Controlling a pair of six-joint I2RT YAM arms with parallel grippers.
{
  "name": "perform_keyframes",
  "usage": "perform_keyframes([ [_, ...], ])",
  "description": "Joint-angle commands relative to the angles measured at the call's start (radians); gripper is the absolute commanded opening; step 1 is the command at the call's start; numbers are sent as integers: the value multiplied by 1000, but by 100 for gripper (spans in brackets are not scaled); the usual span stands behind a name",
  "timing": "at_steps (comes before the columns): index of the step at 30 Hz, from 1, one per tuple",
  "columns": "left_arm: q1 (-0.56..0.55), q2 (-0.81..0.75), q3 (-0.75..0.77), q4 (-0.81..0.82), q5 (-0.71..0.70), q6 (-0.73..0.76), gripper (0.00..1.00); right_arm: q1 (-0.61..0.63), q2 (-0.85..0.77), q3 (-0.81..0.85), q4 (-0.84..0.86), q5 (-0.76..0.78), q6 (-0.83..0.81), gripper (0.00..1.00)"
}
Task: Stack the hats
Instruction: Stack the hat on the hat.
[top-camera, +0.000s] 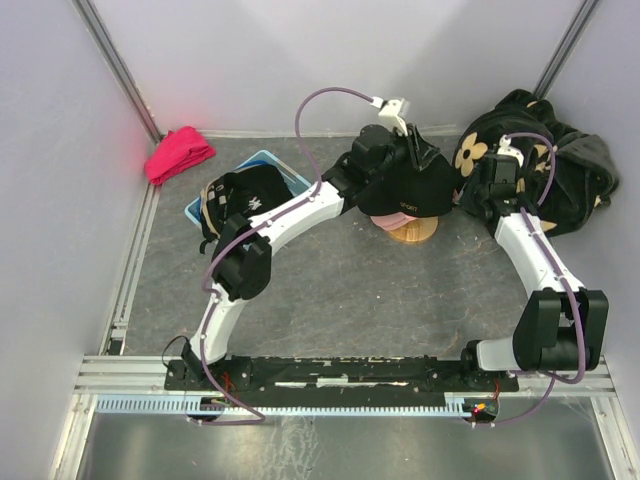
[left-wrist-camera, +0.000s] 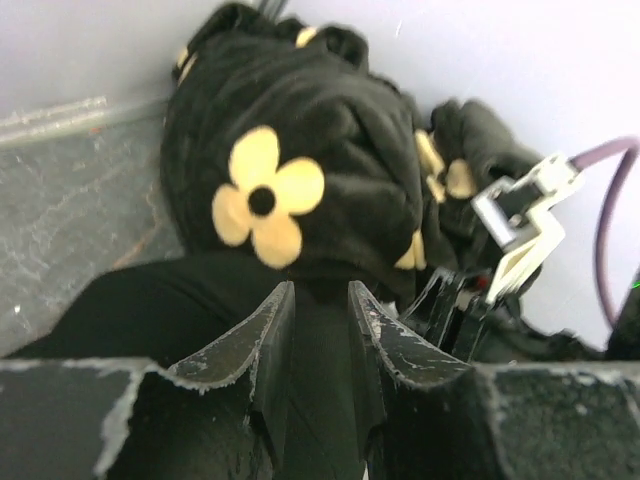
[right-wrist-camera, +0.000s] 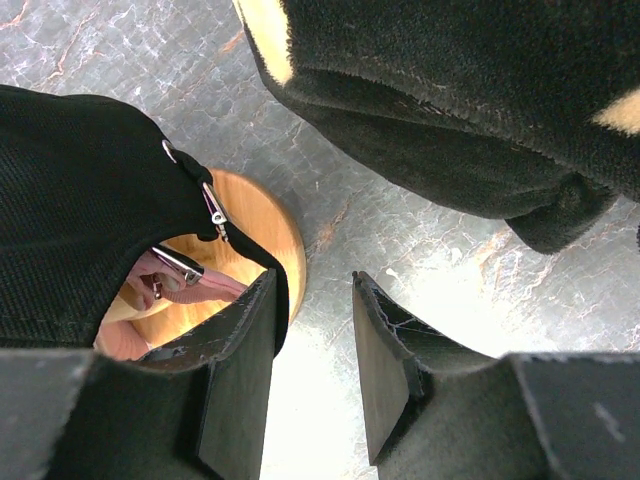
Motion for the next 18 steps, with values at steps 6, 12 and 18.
perform_keyframes([
  [6,-34,62,60,-125,-28,125,34,-12,-68,-10,28,-1,24,44],
  [12,-34,75,73,-145,-41,128,34,-12,-101,-14,55,-7,38,45],
  [18,-34,86,78,-167,-48,132,33,-12,-147,-51,129,-10,83,51],
])
